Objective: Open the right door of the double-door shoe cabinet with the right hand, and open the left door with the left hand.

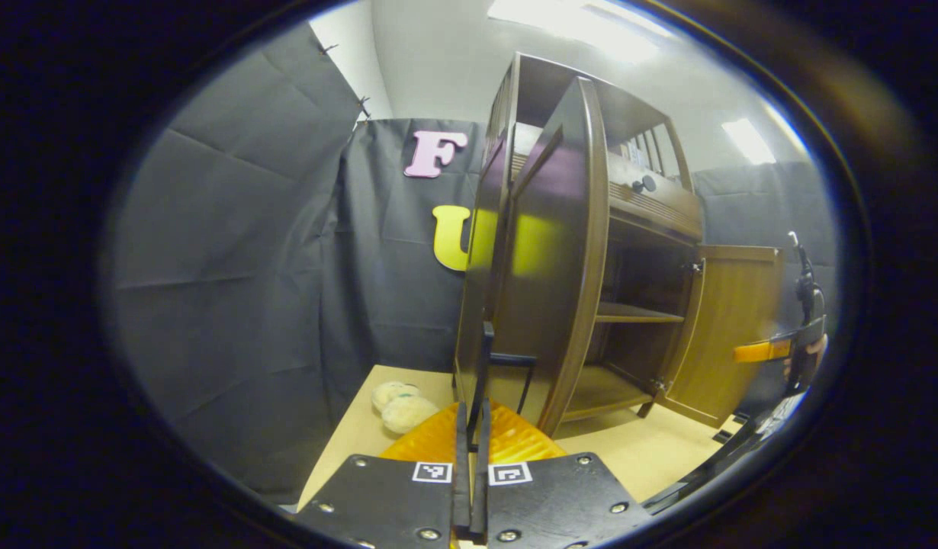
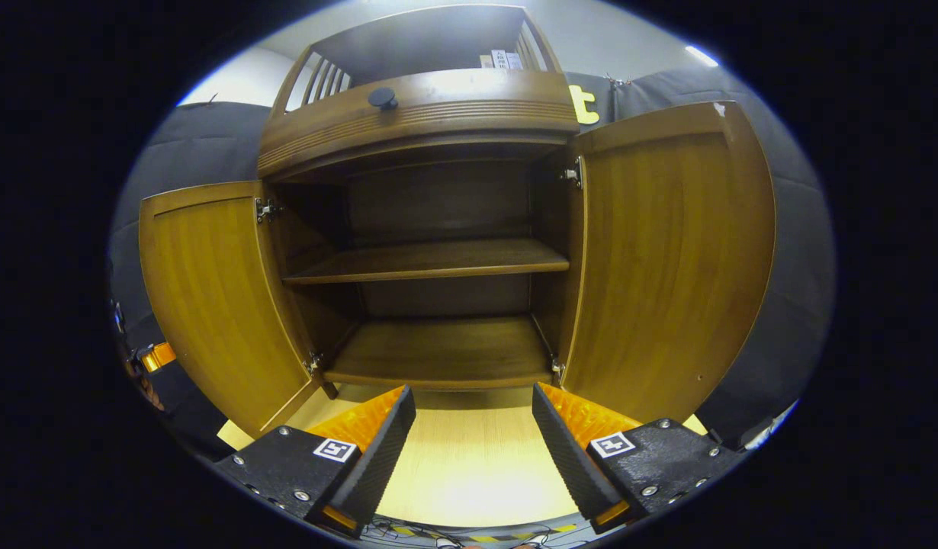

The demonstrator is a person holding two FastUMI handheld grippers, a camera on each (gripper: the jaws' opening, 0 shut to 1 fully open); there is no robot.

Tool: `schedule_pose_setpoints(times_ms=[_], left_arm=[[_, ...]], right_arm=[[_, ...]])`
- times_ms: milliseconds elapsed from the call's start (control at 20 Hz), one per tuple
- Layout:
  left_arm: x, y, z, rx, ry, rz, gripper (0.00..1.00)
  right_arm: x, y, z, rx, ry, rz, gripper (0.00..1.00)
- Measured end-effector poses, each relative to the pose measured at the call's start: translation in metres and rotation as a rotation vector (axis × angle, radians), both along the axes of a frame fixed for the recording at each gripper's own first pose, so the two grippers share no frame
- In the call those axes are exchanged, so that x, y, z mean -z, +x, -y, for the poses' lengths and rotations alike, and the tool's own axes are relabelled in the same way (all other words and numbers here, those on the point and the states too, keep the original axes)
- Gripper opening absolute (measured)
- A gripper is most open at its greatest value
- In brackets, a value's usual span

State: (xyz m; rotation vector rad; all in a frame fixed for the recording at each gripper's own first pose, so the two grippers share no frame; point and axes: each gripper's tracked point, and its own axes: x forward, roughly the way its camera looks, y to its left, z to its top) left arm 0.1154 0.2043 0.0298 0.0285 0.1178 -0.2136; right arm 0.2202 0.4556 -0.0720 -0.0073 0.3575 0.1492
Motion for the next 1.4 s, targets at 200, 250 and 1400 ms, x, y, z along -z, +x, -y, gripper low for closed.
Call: schedule_pose_setpoints(times_ms=[200,250,1400], left_arm=[[-0.011,-0.039,-0.014,-0.104,0.002,0.01,0.03],[-0.018,-0.052,-0.016,-0.132,-0.007,0.017,0.03],[-0.097,-0.145,0.124,-0.536,0.006,0.155,0.82]], right_arm=[[-0.005,0.01,0.003,0.001,0.044,0.025,0.92],[-0.008,0.01,0.006,0.0,0.054,0.035,0.92],[-0.107,-0.054,0.165,0.032,0.151,0.279,0.96]])
